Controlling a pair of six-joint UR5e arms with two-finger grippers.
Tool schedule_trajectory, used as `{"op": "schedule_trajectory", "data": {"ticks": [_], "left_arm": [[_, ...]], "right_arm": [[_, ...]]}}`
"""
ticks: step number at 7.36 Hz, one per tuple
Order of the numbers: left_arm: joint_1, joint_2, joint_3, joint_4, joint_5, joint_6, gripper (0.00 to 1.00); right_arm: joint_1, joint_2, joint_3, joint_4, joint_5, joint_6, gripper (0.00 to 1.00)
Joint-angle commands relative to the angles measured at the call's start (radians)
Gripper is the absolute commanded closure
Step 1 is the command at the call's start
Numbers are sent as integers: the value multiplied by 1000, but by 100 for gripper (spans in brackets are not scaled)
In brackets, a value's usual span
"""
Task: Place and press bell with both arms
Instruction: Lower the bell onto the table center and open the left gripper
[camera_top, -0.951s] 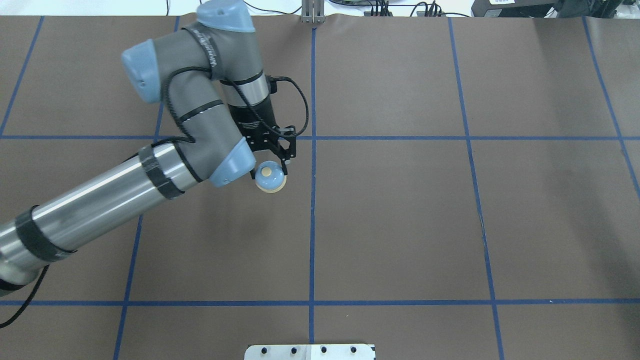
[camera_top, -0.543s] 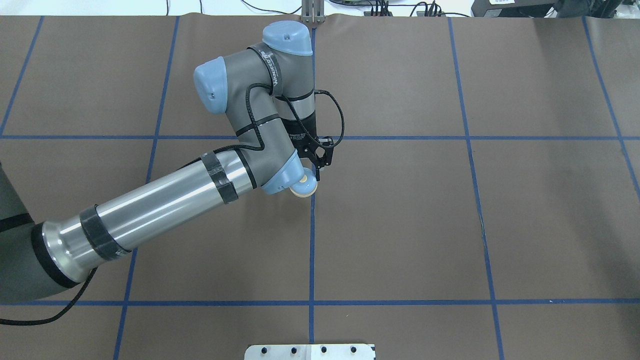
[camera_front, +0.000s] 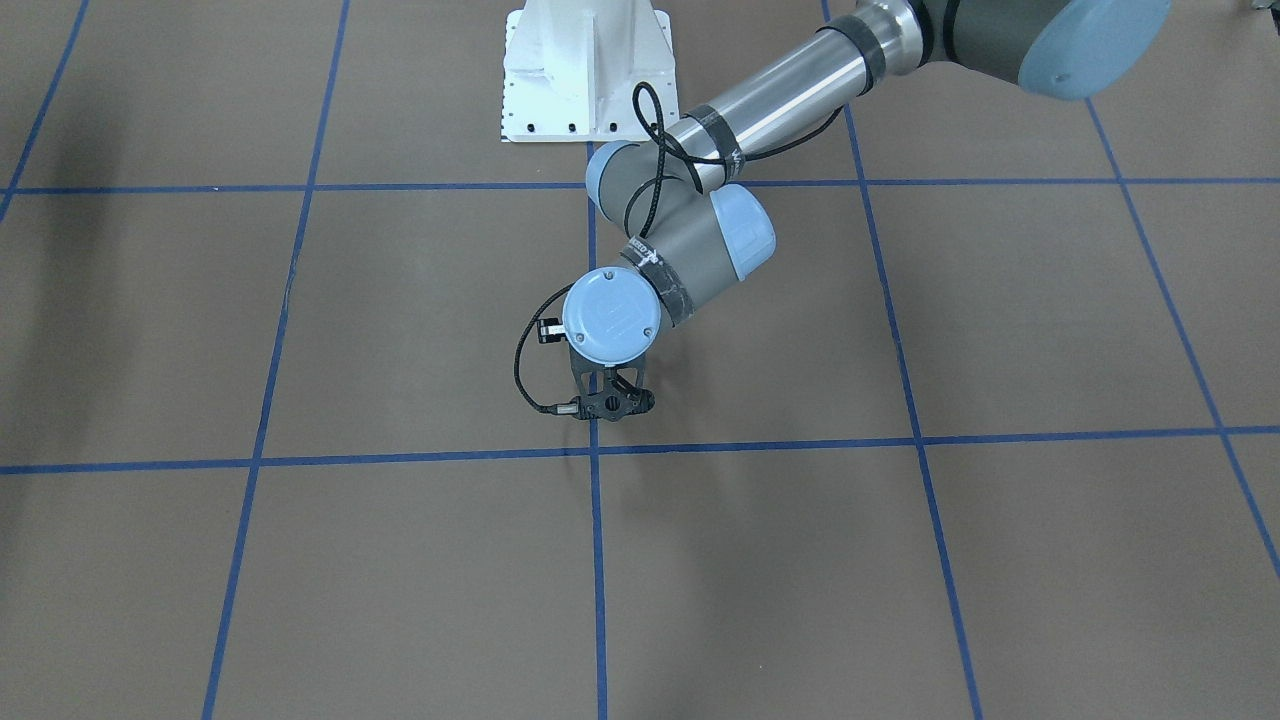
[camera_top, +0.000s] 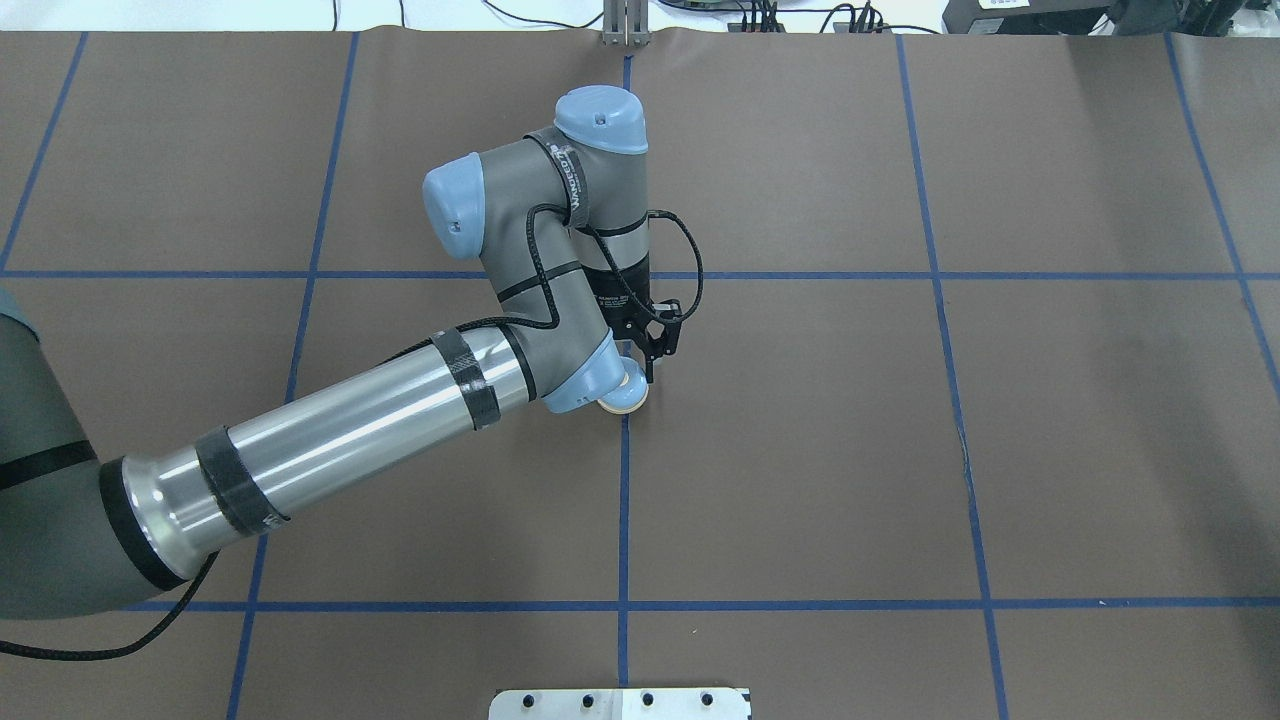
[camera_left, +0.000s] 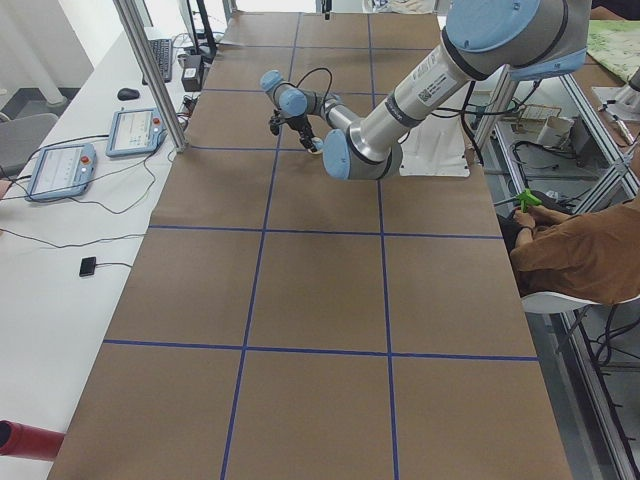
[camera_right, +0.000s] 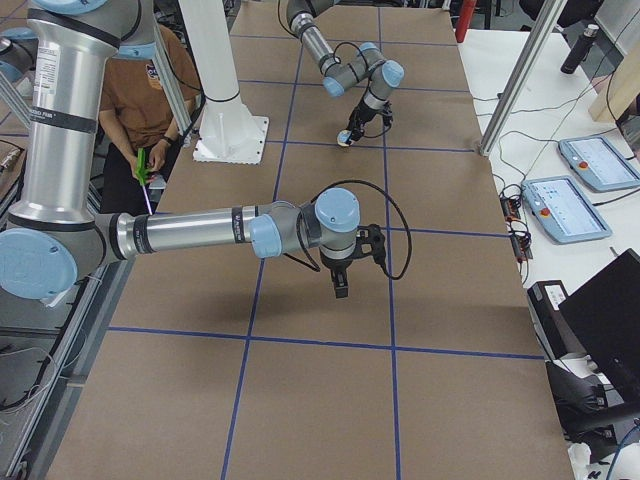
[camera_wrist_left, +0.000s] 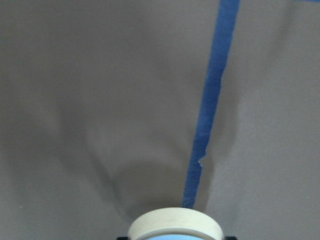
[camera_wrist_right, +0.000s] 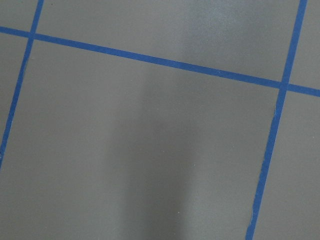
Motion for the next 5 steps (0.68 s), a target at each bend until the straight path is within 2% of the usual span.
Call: {"op": "schedule_trajectory", "data": {"ticks": [1,3,4,5], "left_arm": [[8,-6,8,-5,0,-3,59],[11,-6,18,-30,5,-3,25],[14,-6,24,-56,20,-6,14],[11,-4,25,-61,20,-11,11]], "right_arm": [[0,0,0,-1,0,3,0],[0,0,-2,-1,0,4,0],[-2,0,-2,1,-1,4,0],[-17,2,-2,2,-6,13,0]]}}
